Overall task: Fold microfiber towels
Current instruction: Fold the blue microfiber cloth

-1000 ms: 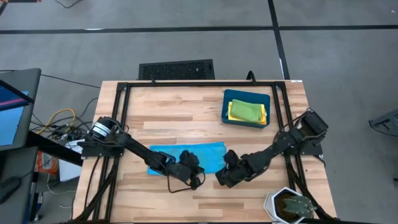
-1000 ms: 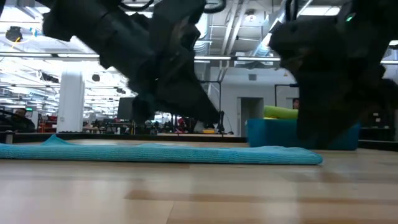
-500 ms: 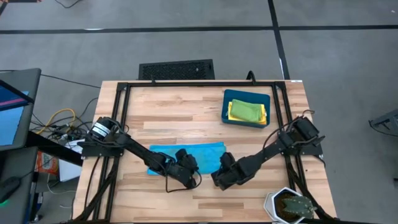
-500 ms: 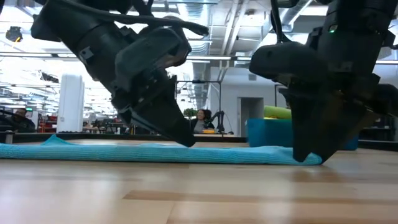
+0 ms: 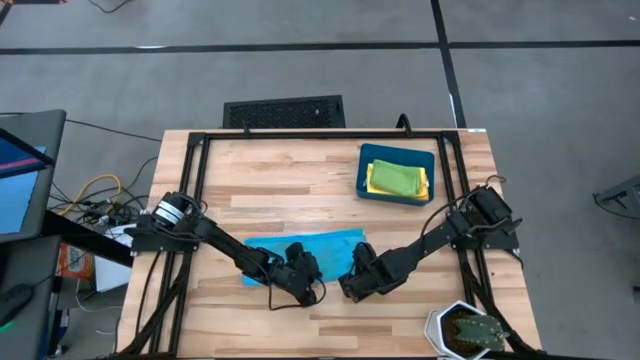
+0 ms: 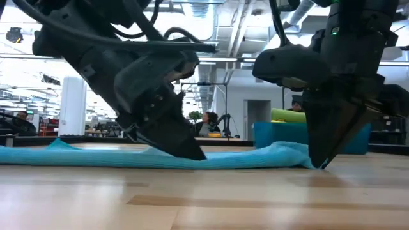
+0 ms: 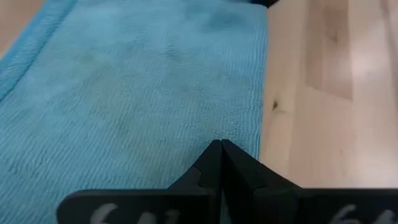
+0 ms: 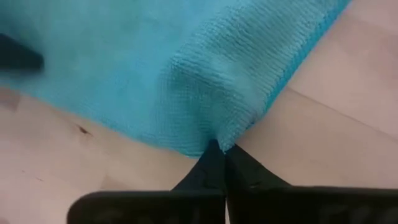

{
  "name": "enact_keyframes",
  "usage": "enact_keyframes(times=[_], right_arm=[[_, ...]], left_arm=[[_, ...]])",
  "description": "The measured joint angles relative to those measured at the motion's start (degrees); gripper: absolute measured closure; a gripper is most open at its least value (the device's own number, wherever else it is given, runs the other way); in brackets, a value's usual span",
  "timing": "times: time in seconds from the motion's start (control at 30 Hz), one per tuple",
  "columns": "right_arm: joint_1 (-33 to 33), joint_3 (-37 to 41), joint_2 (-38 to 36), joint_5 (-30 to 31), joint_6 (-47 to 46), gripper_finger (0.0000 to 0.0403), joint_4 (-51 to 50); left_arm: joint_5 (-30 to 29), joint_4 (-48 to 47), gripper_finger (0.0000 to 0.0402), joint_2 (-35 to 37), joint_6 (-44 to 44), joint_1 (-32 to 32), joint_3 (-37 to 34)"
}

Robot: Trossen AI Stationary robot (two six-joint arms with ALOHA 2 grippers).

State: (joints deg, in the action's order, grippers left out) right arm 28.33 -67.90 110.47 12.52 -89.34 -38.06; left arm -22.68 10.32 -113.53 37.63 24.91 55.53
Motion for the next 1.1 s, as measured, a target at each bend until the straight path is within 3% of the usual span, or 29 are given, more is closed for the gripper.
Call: enact_keyframes(times=[0.27,0.7,0.83,1.1], right_arm=[[-1.5,-3.4,-1.7,0.7,3.3,0.0383,-3.0],[-1.3,-14.8,-2.1,2.5,10.0,0.0382,-24.8],[-1.4,-17.8,-2.2,4.1,17.6,0.0387,-23.6],[-1.9,-18.7,-1.8,4.1,26.4,0.0382,-10.8]], left_arm=[[2.9,4.4,0.0402,-3.4,-0.1,0.1,0.2],[4.0,4.0,0.0402,-3.1,-3.8,-0.6,0.0],[3.9,4.3,0.0402,-3.2,-3.8,-0.6,-0.1],[3.3,4.6,0.0402,-3.2,-4.0,-0.6,-0.1]])
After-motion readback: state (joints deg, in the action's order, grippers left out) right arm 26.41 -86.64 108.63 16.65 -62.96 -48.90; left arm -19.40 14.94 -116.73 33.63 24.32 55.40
